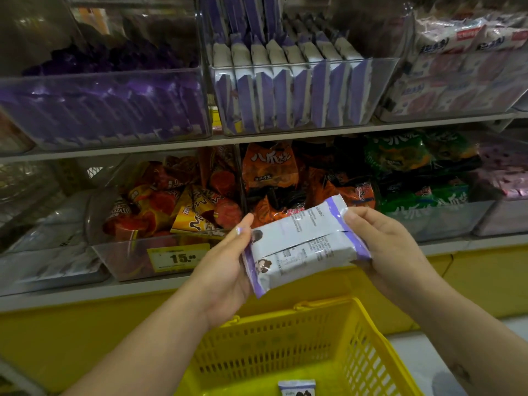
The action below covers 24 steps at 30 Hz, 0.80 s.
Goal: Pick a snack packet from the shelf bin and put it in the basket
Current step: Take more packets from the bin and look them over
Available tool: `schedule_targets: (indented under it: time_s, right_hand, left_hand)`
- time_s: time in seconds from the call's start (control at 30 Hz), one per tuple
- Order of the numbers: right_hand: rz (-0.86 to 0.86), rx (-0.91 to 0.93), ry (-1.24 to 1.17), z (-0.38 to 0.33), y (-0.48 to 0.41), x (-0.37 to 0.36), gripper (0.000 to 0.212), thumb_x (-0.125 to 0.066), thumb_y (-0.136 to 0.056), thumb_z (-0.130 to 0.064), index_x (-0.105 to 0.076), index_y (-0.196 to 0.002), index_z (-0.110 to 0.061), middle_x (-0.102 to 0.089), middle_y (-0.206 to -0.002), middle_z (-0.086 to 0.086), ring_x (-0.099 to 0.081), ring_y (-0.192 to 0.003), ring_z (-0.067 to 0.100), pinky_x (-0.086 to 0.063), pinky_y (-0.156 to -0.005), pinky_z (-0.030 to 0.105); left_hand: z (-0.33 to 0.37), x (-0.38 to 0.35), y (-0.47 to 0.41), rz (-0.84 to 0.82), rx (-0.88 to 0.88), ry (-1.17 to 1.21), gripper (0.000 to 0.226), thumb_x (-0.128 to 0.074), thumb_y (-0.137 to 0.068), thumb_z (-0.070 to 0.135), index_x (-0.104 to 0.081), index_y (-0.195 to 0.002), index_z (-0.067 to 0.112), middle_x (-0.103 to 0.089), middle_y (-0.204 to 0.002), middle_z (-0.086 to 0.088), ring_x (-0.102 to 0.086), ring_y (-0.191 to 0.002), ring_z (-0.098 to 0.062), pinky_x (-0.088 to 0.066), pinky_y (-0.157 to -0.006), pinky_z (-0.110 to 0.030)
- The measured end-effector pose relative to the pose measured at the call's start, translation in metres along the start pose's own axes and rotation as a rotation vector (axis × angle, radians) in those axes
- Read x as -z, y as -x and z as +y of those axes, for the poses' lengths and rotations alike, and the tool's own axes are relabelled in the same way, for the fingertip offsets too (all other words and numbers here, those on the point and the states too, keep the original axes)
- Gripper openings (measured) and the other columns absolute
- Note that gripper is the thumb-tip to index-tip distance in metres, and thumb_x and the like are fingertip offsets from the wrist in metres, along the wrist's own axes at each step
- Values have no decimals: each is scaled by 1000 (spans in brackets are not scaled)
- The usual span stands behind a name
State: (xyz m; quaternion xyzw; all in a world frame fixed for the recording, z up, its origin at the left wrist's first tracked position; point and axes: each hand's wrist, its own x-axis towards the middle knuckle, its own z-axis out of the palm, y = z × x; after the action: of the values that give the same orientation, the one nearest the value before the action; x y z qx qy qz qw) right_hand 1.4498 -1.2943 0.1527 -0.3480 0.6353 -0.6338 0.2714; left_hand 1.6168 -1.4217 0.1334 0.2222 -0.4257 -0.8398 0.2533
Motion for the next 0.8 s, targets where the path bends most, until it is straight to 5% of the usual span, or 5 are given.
schedule_targets:
  time_s: [0.13,0.3,0.5,0.63,0.8]
  right_hand:
    - [47,-192,-412,-1,-4,1,22,-47,-100,-15,-62,-88,-6,-69,-64,3,-52,-40,4,-39,-38,14]
    - [72,-407,-725,4,-7,2,23,-45,-98,-8,-57,-80,-1,-59,-51,2,-33,-29,2,-29,-32,13]
    - [55,-523,-824,9,-10,2,15,-43,-97,-5,-57,-94,-2,-54,-59,2,-33,-29,2,-28,-32,13]
    - [96,-476,-692,9,-9,2,15,-51,-96,-10,-60,-99,1,-66,-84,13,-46,-45,8,-36,-34,15]
    - [-7,-222,-596,0,-6,9,34,-53,-92,-36,-70,-103,-9,-74,-93,9,-69,-76,18,-57,-65,28]
  left_hand:
    - [2,6,2,-127,126,-213,43,-60,-82,33,-64,-122,19,-73,-106,-7,-70,-78,-15,-59,-60,-29]
    - [4,10,-1,-71,143,-196,28,-68,-71,22,-75,-96,12,-75,-92,-11,-71,-66,-14,-53,-46,-21]
    - [8,9,-1,-36,150,-174,24,-68,-69,21,-77,-88,8,-75,-92,-15,-74,-69,-18,-54,-45,-20]
    - [6,4,3,21,72,-299,58,-69,-70,27,-51,-125,24,-76,-98,-8,-73,-72,-19,-56,-52,-24]
    - [-1,-7,9,-37,-8,-265,67,-68,-75,16,-42,-132,36,-75,-105,-7,-72,-80,-27,-58,-61,-30]
